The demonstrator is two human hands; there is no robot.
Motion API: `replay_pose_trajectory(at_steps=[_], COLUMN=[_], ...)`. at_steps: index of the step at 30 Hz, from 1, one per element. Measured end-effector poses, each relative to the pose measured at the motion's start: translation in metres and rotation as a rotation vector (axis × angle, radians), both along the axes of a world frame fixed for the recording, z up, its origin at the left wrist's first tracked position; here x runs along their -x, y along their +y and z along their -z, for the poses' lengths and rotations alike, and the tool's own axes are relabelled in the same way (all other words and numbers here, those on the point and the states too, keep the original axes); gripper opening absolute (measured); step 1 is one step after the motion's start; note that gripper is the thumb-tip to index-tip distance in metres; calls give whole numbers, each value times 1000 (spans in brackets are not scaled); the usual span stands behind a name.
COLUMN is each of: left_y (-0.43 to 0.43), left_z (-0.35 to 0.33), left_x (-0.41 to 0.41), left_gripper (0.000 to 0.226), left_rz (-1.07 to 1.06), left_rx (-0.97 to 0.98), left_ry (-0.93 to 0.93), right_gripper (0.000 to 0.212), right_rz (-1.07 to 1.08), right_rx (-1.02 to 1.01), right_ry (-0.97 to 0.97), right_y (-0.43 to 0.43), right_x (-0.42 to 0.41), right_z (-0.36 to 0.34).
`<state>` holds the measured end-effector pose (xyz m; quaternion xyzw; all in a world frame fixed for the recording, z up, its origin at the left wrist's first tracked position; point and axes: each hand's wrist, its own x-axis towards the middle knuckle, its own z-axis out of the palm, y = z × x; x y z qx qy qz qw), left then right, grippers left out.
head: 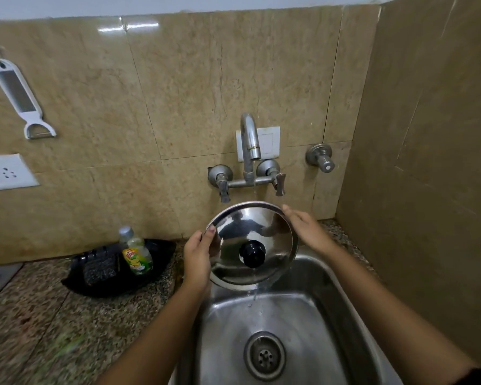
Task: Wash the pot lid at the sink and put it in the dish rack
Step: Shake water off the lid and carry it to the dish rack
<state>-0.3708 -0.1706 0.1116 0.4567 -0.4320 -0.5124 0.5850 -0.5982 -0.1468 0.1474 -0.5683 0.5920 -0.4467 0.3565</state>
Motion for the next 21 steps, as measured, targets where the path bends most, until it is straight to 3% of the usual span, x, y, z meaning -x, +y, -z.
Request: replay_pose_trajectory(at_steps=[4, 13, 21], left_y=[7, 22, 12], left_z=[1, 0, -21], left_x=[-6, -24, -66], left_gripper=[17, 19, 17], left_rz=[-2, 17, -98], left_rx=[59, 37, -25], left_ry=[79, 126, 103], right_gripper=[21, 17, 24], right_rz=[-98, -158, 30], right_rx=[62, 271, 291], right_ry=[-50, -62, -266], right_y=[20, 35, 18], right_x=[2, -29, -74], right_z=[7, -11, -22])
